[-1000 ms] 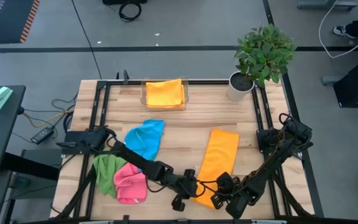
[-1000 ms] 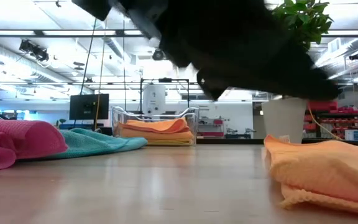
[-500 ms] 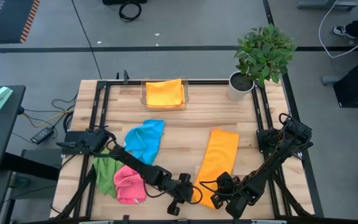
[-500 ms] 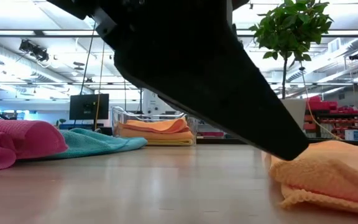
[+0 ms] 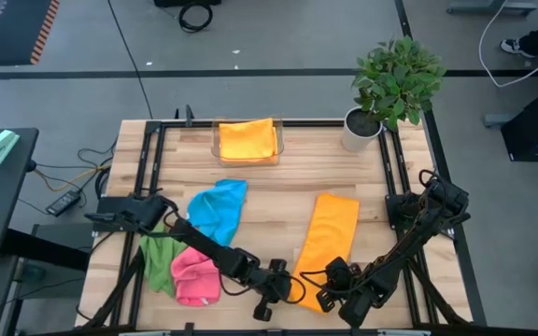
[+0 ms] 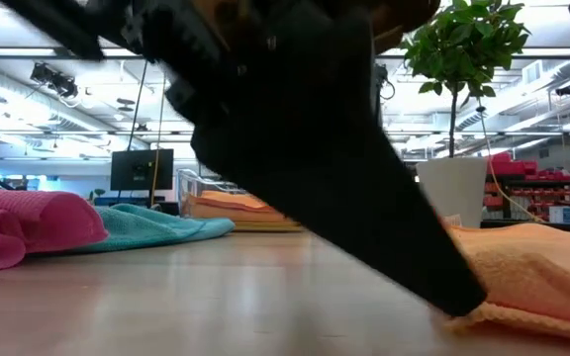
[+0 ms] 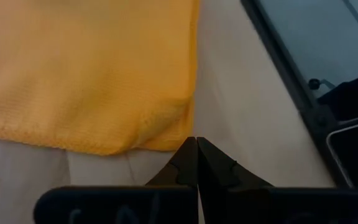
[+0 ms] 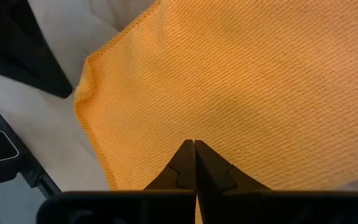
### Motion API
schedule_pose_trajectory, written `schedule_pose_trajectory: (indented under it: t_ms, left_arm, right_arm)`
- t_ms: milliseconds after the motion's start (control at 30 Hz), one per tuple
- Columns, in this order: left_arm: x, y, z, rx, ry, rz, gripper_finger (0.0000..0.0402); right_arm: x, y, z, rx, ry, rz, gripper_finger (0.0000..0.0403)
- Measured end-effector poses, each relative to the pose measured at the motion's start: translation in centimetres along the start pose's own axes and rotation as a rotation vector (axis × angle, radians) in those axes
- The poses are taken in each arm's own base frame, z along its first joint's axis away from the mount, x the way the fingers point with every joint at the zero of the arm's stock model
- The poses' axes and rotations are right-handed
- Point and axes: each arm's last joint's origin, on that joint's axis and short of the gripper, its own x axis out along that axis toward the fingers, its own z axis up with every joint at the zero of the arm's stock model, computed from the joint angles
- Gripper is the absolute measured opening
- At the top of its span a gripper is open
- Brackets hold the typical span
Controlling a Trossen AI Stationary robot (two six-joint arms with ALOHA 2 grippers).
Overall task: Fold microfiber towels
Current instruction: Fold the orange microfiber towel
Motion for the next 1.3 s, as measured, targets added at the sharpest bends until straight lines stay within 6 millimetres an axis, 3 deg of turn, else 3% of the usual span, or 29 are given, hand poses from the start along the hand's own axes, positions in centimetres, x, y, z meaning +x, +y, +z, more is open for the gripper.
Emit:
schedule_pose_trajectory:
  t_ms: [1000,1300]
  left_arm:
    - [-0.07,0.62,0.72,-0.025,-0.043,-0.041,0.001]
    - [0.04,0.96,0.02,-0.015,0.023,-0.014,0.001]
  right_arm:
    - [-0.01,0.4,-0.14,-0.004,0.016,0.038,0.0002]
    - [-0.03,0.71,-0.21,0.014,0.024,0.068,0.0002]
